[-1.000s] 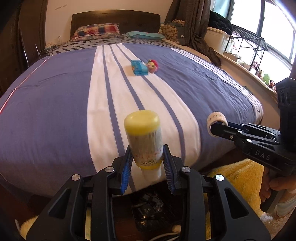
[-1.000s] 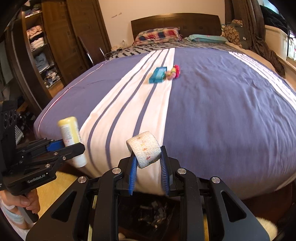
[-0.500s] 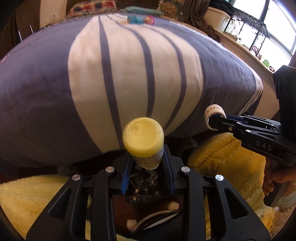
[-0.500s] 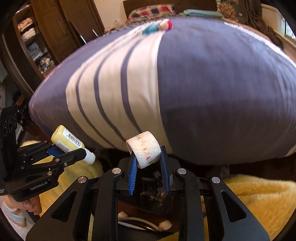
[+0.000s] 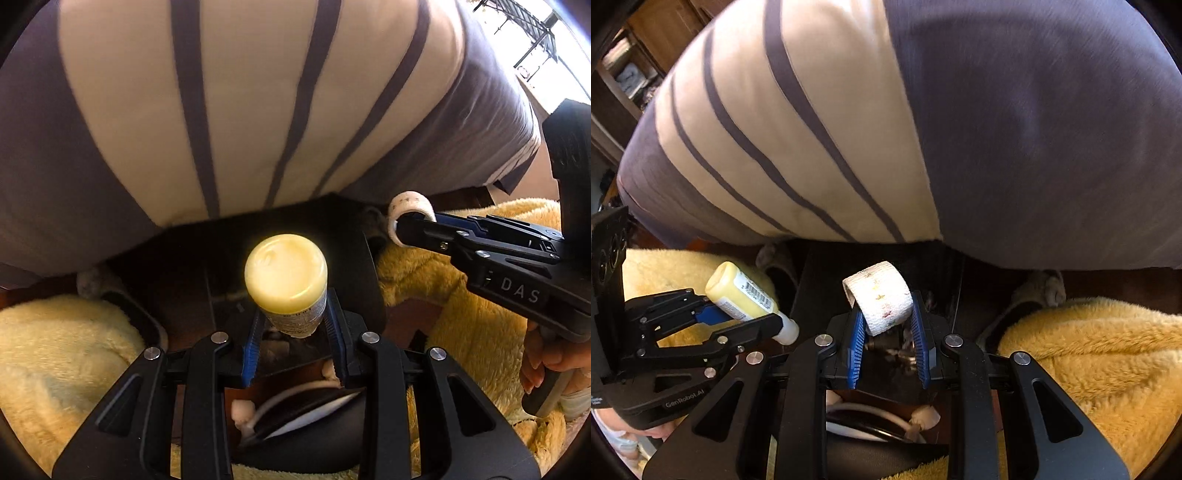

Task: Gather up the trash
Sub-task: 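Lower both tools into the black bin and open both to drop the items, then raise both open tools back over the bed items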

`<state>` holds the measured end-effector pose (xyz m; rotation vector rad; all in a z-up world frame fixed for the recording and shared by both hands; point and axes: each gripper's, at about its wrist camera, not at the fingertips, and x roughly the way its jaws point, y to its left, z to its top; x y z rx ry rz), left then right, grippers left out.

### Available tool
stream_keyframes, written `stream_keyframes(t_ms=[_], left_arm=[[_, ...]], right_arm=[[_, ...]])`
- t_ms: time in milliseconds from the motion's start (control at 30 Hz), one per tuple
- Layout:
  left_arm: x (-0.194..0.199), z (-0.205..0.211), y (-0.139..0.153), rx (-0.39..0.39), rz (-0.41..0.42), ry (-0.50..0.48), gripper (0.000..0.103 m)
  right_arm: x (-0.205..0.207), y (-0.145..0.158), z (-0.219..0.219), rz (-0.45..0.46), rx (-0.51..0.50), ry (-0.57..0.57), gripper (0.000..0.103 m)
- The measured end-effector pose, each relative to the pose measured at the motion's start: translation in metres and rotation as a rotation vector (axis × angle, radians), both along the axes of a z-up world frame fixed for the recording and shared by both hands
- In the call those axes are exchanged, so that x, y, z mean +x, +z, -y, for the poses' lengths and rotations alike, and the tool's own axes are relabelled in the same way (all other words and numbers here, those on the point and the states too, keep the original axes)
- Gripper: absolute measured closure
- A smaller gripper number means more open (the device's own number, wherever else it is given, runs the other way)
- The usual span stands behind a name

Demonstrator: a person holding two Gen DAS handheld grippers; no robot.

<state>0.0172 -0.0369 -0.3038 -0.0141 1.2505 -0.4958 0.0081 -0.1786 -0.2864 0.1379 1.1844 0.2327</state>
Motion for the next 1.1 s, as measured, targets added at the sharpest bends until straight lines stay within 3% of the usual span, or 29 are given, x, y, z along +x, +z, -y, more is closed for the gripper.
stream_keyframes(t_ms=[267, 300, 367, 600, 700, 767, 900, 1100], left_arm=[[0.000, 0.007, -0.024, 0.028, -0.065, -0.018, 0.073], [0.001, 0.007, -0.025, 0.031, -0.068, -0.018, 0.069], [0.000, 0.005, -0.024, 0.029, -0.067, -0.014, 0.061], [0.001, 0.002, -0.023, 0.041, -0.056, 0.003, 0.045], [0.000, 0.001, -0.015, 0.054, -0.033, 0.012, 0.034], [0.000, 0.000, -0.005, 0.061, -0.004, 0.021, 0.026], [0.002, -0.004, 0.012, 0.063, 0.048, 0.041, 0.010], [0.003, -0.015, 0.049, 0.066, 0.155, 0.055, 0.008]], right_arm=[[0.013, -0.017, -0.010, -0.075, 0.024, -0.002, 0.074], [0.015, -0.018, -0.011, -0.080, 0.031, -0.002, 0.071], [0.018, -0.022, -0.010, -0.078, 0.022, 0.001, 0.047], [0.021, -0.014, -0.006, -0.050, 0.031, -0.024, 0.043], [0.019, -0.006, 0.003, -0.018, 0.022, -0.047, 0.035], [0.019, 0.001, 0.008, 0.006, 0.007, -0.063, 0.021], [0.019, 0.022, 0.016, 0.057, -0.011, -0.094, 0.011], [0.014, 0.057, 0.028, 0.141, -0.013, -0.119, 0.007]])
